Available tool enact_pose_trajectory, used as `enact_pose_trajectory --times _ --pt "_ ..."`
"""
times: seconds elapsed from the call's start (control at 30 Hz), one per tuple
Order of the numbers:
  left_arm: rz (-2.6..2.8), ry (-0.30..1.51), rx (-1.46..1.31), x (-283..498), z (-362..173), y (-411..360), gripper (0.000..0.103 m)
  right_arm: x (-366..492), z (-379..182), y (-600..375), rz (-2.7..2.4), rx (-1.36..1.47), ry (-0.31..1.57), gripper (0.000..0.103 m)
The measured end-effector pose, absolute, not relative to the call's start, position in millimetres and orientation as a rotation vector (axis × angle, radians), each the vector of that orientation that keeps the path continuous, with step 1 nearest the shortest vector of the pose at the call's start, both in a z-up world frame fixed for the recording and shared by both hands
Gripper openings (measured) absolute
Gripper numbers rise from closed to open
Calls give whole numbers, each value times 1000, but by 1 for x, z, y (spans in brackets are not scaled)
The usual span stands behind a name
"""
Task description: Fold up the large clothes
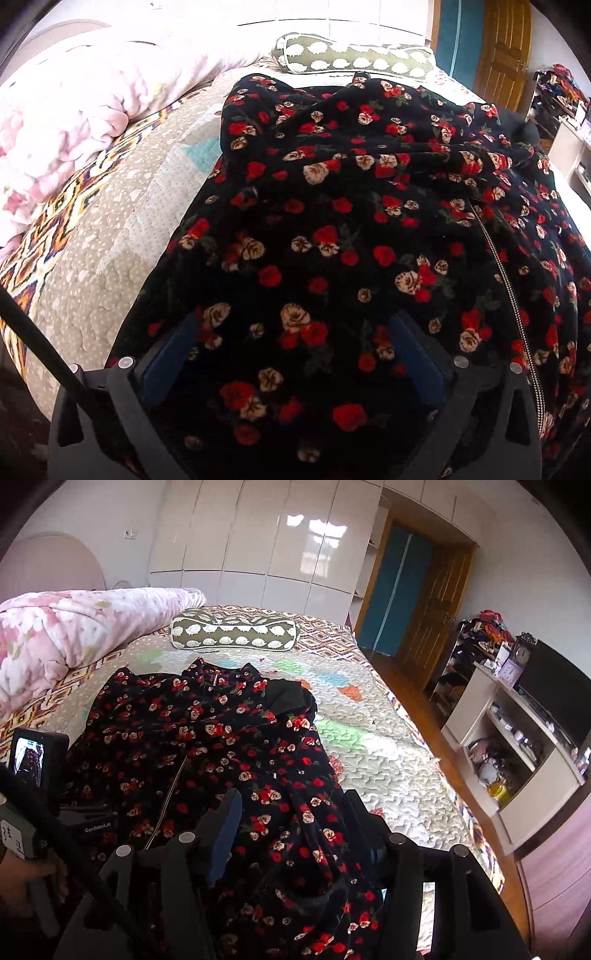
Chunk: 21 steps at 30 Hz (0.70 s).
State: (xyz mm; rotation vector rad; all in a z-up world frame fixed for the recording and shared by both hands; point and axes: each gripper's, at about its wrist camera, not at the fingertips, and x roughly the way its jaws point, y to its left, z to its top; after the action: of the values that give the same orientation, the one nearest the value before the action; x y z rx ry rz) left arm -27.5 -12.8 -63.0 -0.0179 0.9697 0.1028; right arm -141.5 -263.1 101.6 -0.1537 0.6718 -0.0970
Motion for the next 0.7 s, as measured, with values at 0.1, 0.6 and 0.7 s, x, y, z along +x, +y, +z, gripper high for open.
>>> enact_pose_trajectory --times 0.1,0.6,0.7 --pt "103 958 -12 -30 -63 -13 103 -140 98 -265 -88 -132 691 60" --pt "113 909 -1 -35 -65 -16 103 -124 65 -276 -104 -73 822 61" --pt "118 906 0 -35 -65 -16 103 -122 63 -278 -103 -62 826 61"
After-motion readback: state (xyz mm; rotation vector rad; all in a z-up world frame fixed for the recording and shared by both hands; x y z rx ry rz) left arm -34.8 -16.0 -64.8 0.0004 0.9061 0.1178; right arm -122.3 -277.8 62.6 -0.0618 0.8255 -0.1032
